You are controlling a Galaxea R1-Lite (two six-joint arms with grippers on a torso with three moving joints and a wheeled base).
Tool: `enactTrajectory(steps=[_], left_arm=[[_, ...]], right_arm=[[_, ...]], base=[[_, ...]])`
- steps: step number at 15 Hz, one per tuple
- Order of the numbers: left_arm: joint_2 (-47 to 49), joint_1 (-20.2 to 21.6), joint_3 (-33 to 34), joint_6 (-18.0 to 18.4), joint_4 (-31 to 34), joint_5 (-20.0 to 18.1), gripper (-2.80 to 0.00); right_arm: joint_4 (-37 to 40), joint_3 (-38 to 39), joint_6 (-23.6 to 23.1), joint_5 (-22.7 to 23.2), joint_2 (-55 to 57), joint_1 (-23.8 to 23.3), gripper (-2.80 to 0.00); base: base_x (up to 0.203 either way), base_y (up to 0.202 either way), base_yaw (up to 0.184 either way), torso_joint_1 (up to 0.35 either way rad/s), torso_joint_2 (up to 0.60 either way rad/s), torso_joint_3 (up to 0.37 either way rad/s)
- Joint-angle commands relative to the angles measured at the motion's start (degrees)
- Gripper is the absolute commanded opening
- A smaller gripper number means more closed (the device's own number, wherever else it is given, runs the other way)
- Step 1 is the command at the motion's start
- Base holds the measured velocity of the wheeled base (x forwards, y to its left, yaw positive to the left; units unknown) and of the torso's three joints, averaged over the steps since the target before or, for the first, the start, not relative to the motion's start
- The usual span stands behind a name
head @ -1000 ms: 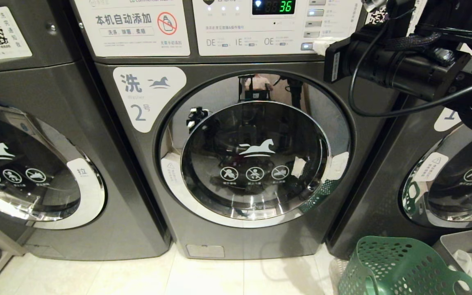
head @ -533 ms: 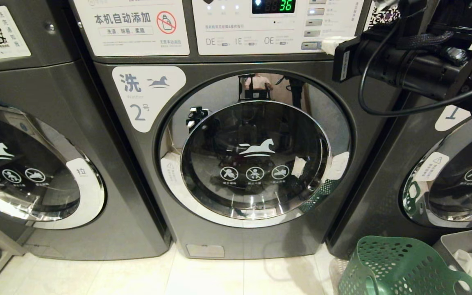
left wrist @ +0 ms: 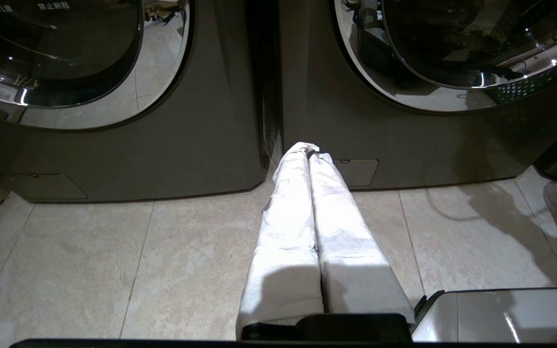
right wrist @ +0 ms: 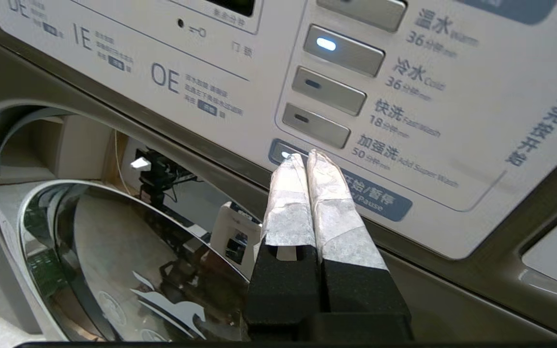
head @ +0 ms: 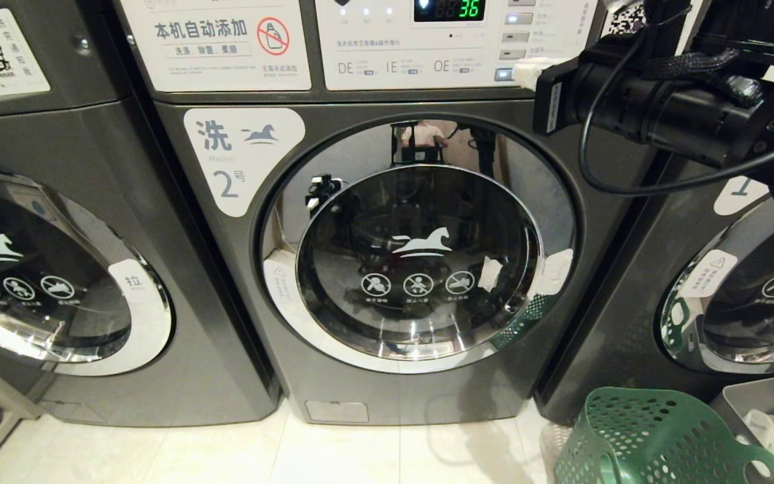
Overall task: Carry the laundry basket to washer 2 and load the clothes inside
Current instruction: Press the washing machine switch
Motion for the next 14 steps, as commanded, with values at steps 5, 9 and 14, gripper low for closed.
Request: enactTrajectory(steps=[5,9,14], left_arm=[[0.0,0.0,0.0,0.0,0.0,-0.1,-2.80],[0.0,0.0,0.0,0.0,0.0,0.0,-2.80],[0.0,0.0,0.0,0.0,0.0,-0.1,-2.80]], right_arm=[[-0.2,-2.5,-0.1,0.0,2.1,0.4,-2.80],[-0.2,-3.9,-0.2,-0.1,3.9,0.4,-2.80],[-0.2,-5.9,-0.3,-0.4,5.9,0.0,-2.80]], base=[[0.000,0.000,0.000,0.000,0.00,0.000],[0.000,0.000,0.000,0.000,0.00,0.000],[0.000,0.000,0.000,0.000,0.00,0.000]])
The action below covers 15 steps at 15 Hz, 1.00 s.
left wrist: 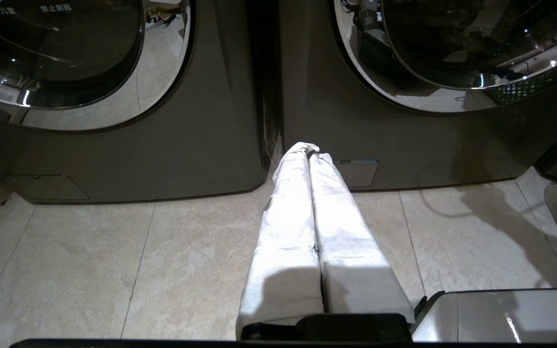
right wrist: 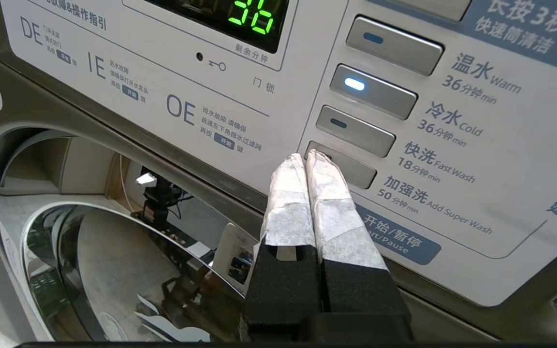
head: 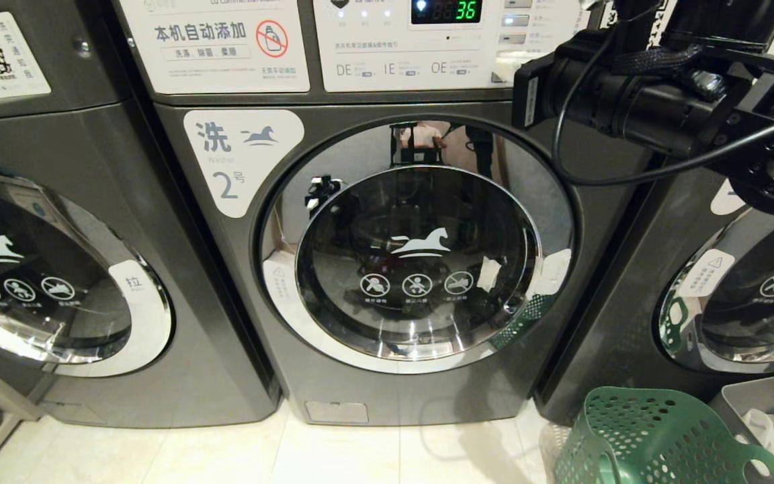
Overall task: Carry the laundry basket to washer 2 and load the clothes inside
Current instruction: Press the washing machine switch
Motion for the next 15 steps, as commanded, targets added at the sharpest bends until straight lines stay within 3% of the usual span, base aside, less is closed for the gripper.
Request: enactTrajectory(steps=[1,15], left_arm=[[0.0,0.0,0.0,0.0,0.0,0.0,-2.80],[0.0,0.0,0.0,0.0,0.0,0.0,-2.80]], right_arm=[[-0.3,-0.3,-0.1,-0.1,1.3,-0.4,-2.80],[-0.2,0.8,-0.1,0.9,0.2,-1.3,-2.80]], base=[[0.000,0.000,0.000,0.000,0.00,0.000],[0.000,0.000,0.000,0.000,0.00,0.000]])
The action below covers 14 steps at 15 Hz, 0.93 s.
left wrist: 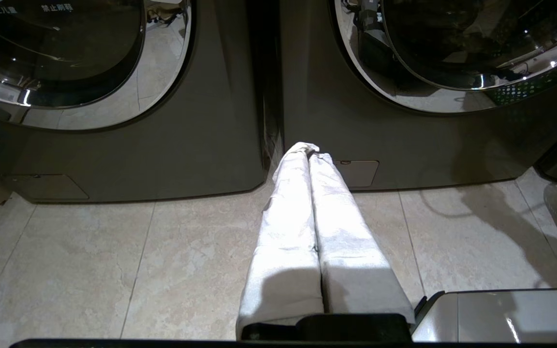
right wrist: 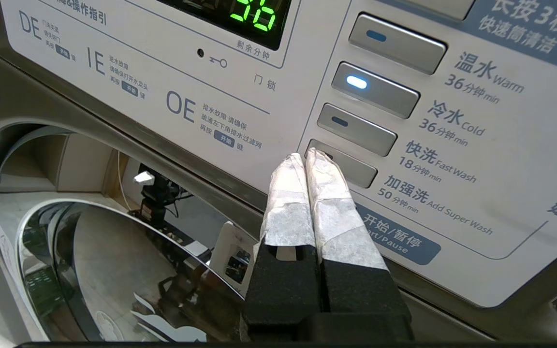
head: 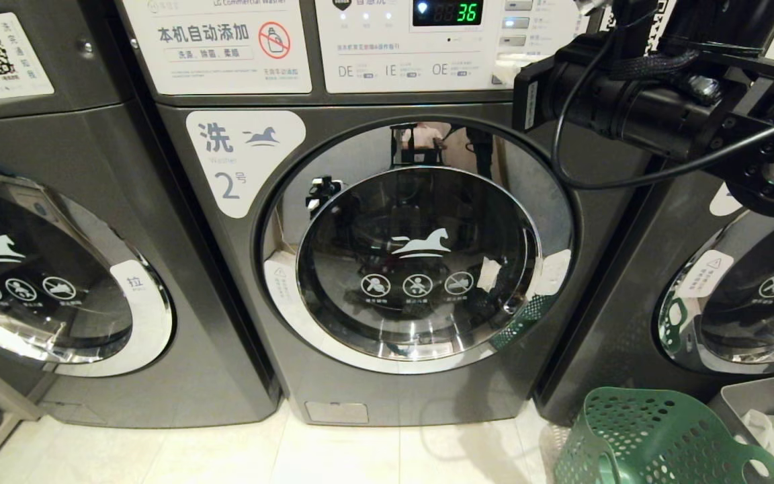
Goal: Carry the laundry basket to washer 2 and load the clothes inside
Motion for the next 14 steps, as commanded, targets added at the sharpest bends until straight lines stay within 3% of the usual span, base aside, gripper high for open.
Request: enactTrajectory(steps=[1,14], left_arm=[[0.0,0.0,0.0,0.0,0.0,-0.1,-2.80],[0.0,0.0,0.0,0.0,0.0,0.0,-2.80]], right_arm=[[0.0,0.3,-0.1,0.7,-0.5,0.0,-2.80],[-0.1,1.7,0.0,1.1,-1.7,0.0,-2.80]], base=[[0.000,0.000,0.000,0.000,0.00,0.000],[0.000,0.000,0.000,0.000,0.00,0.000]])
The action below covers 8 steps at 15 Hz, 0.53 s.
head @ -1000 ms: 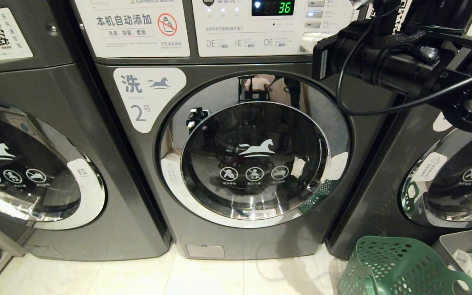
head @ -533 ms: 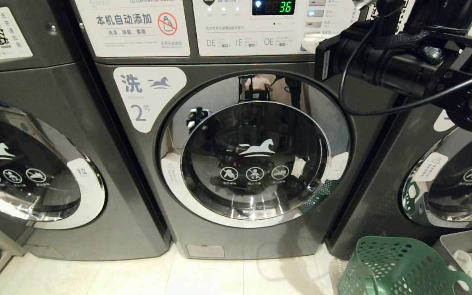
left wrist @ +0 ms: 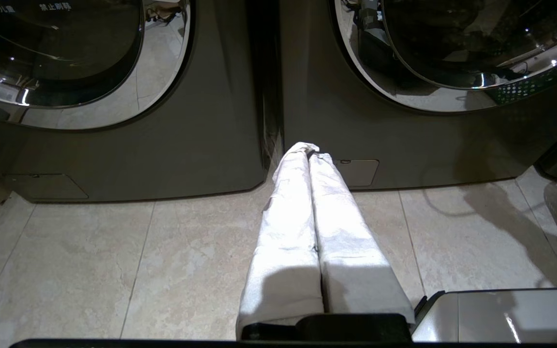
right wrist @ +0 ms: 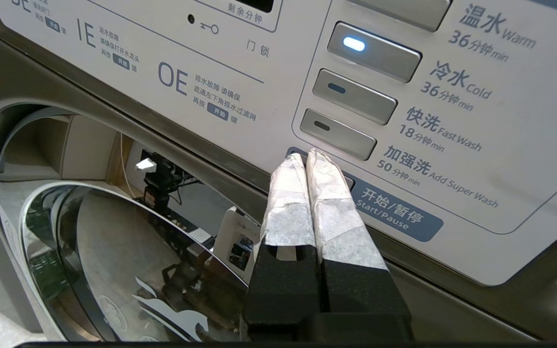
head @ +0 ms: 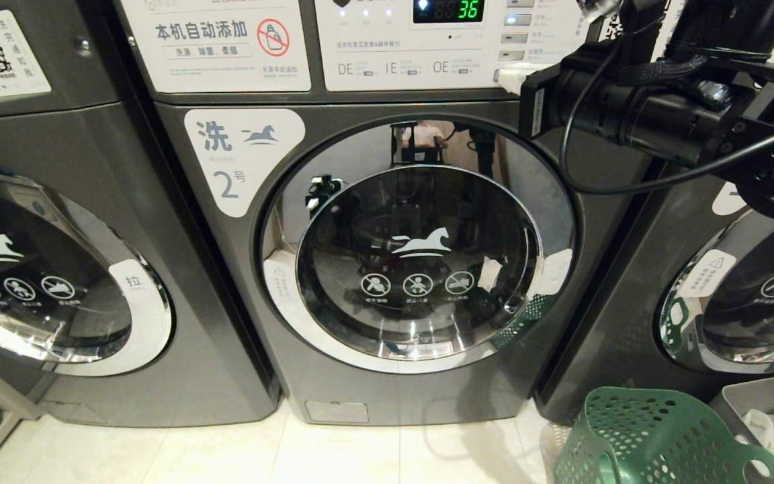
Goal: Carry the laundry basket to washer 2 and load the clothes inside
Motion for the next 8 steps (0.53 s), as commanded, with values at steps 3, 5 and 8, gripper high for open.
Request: enactTrajectory(steps=[3,5,8], left_arm=[[0.0,0.0,0.0,0.0,0.0,0.0,-2.80],[0.0,0.0,0.0,0.0,0.0,0.0,-2.80],[0.0,0.0,0.0,0.0,0.0,0.0,-2.80]], right_arm=[[-0.3,-0.7,-0.3,-0.3,0.2,-1.4,-2.80],[-0.3,-0.6,-0.4,-0.3,0.1,-2.6,-2.80],[-0.3,-0.2,-0.3,-0.2,-0.3,-3.0,-2.80]], base=[[0.000,0.000,0.000,0.000,0.00,0.000],[0.000,0.000,0.000,0.000,0.00,0.000],[0.000,0.000,0.000,0.000,0.00,0.000]])
